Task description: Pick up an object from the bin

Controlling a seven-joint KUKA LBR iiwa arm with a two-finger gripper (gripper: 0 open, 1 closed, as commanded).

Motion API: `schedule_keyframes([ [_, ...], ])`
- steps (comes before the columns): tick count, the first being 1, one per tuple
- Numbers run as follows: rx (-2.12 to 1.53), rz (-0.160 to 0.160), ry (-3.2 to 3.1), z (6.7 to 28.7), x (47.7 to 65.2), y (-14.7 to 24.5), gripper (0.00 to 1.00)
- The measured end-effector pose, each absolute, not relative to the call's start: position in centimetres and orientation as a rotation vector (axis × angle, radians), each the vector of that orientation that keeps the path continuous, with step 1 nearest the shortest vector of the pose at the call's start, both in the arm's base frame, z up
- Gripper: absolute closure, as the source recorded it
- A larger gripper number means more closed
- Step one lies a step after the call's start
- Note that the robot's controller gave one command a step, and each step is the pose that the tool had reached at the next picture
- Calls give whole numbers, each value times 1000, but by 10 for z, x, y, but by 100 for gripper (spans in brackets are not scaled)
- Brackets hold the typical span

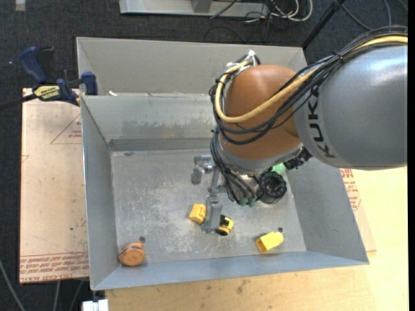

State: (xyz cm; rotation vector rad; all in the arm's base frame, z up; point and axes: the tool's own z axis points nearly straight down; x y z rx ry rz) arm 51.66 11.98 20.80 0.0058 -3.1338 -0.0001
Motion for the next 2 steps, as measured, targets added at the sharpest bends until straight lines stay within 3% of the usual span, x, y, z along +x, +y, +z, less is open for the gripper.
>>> schedule_keyframes([
  [1, 0, -2, -3142, 213, 518, 119, 0],
  [2, -59, -4, -3146, 182, 516, 109, 0],
])
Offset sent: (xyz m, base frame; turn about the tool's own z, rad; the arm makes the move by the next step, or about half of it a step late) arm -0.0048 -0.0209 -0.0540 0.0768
